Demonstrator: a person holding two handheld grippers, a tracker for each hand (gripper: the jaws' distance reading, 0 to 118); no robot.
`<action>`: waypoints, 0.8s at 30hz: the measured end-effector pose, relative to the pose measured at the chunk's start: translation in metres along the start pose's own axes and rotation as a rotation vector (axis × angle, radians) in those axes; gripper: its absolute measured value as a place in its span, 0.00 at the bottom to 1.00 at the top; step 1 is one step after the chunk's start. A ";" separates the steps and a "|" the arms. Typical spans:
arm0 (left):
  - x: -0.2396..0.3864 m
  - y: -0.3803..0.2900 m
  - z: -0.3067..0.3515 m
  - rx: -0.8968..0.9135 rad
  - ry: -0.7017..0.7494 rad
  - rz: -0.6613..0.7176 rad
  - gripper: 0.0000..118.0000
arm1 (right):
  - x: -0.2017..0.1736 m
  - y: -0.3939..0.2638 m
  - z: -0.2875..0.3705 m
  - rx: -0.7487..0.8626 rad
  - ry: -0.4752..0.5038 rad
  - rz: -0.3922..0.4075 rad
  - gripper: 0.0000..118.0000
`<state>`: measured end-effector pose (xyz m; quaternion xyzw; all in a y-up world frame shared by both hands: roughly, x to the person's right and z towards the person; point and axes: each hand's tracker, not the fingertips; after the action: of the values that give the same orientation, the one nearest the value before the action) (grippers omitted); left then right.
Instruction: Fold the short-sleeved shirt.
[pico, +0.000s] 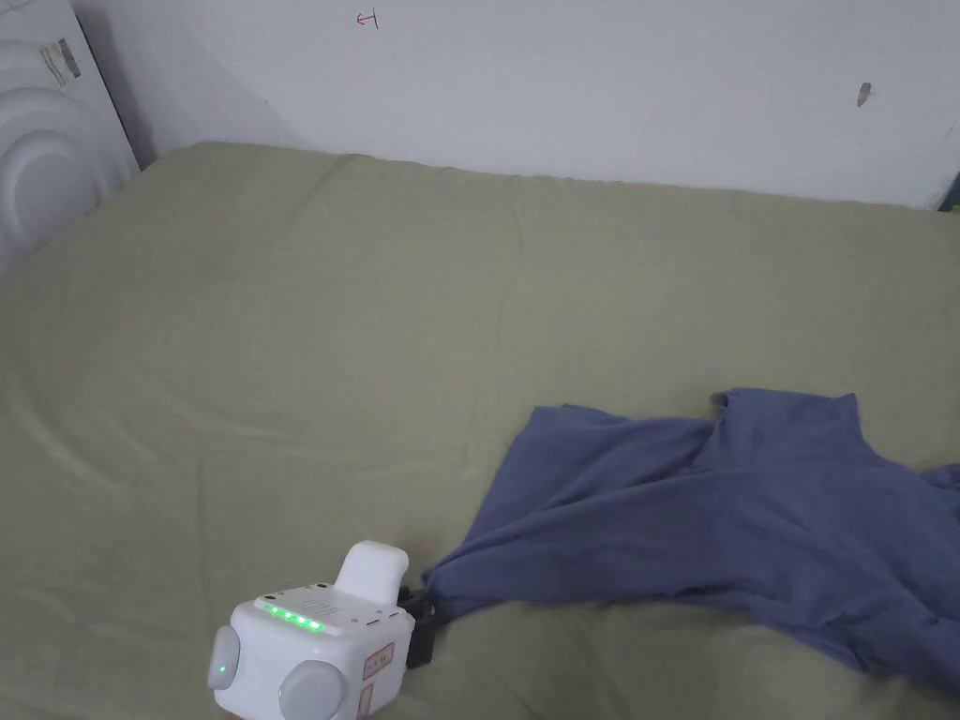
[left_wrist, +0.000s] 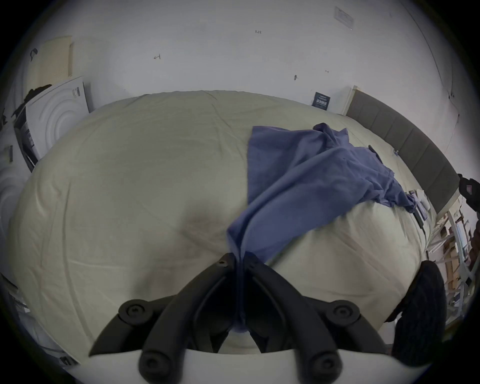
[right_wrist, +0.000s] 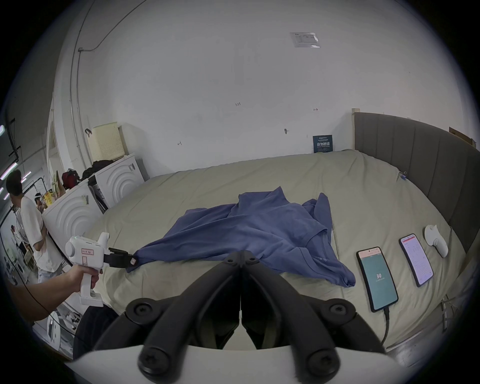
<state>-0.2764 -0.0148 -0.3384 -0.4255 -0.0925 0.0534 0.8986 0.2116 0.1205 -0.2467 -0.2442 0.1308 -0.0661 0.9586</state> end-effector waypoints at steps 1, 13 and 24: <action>0.001 0.000 0.002 0.016 0.023 -0.014 0.05 | 0.001 0.003 -0.004 -0.004 -0.001 0.004 0.00; 0.008 0.009 0.017 0.071 0.007 0.004 0.05 | 0.081 0.118 -0.235 -0.356 -0.012 0.186 0.01; 0.002 0.017 0.010 0.067 0.025 0.015 0.05 | 0.125 0.137 -0.415 -0.591 -0.013 0.322 1.00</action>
<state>-0.2766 0.0040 -0.3446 -0.3965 -0.0761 0.0578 0.9130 0.2224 0.0289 -0.6912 -0.4884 0.1752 0.1287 0.8451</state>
